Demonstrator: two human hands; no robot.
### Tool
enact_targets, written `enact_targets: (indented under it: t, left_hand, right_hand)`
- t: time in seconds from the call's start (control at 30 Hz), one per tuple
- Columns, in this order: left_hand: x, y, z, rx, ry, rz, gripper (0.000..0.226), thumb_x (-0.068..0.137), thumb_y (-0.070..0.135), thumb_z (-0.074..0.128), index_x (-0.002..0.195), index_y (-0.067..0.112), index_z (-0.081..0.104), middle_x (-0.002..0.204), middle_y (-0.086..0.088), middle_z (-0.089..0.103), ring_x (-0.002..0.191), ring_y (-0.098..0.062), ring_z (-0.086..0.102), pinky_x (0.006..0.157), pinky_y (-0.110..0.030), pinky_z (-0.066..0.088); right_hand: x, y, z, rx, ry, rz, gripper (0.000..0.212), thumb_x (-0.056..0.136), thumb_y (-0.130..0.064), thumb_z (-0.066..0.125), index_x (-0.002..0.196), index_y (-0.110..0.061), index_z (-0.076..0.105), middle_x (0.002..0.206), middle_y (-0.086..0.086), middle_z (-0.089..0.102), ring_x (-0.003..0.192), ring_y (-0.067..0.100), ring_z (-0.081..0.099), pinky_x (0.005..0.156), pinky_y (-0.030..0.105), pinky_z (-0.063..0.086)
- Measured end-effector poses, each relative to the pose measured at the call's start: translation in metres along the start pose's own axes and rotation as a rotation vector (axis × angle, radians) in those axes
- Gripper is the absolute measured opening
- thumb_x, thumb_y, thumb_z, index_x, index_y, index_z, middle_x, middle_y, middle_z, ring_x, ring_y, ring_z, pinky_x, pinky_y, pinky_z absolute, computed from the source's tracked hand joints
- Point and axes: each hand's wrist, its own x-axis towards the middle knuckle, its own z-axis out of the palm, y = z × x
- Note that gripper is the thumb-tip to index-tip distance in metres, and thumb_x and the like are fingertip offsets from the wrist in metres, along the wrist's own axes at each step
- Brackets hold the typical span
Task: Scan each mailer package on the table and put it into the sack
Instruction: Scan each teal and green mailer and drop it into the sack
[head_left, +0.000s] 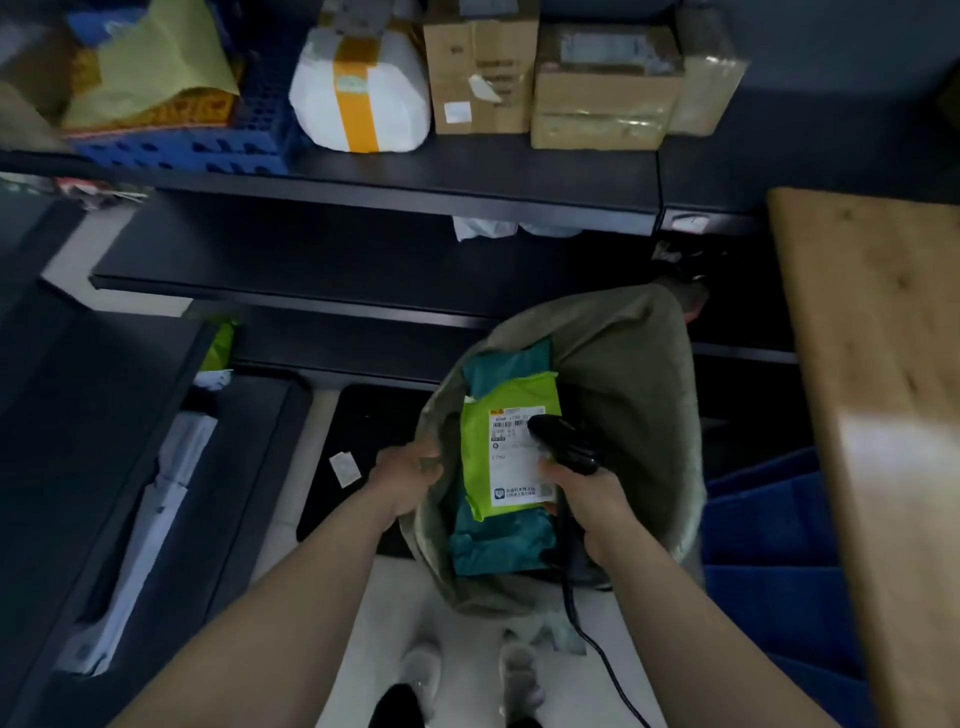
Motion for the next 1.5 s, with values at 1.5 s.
enact_targets:
  t: [1.5]
  left_hand:
    - [-0.239, 0.168, 0.072, 1.032, -0.019, 1.23, 0.033, 0.099, 0.036, 0.042, 0.123, 0.019, 0.058, 0.122, -0.001, 0.059, 0.108, -0.022, 0.055, 0.087, -0.038, 0.047]
  right_hand:
    - [-0.333, 0.021, -0.165, -0.163, 0.427, -0.143, 0.018, 0.088, -0.016, 0.066, 0.075, -0.004, 0.064, 0.051, 0.001, 0.065, 0.039, 0.013, 0.055, 0.045, 0.024, 0.048]
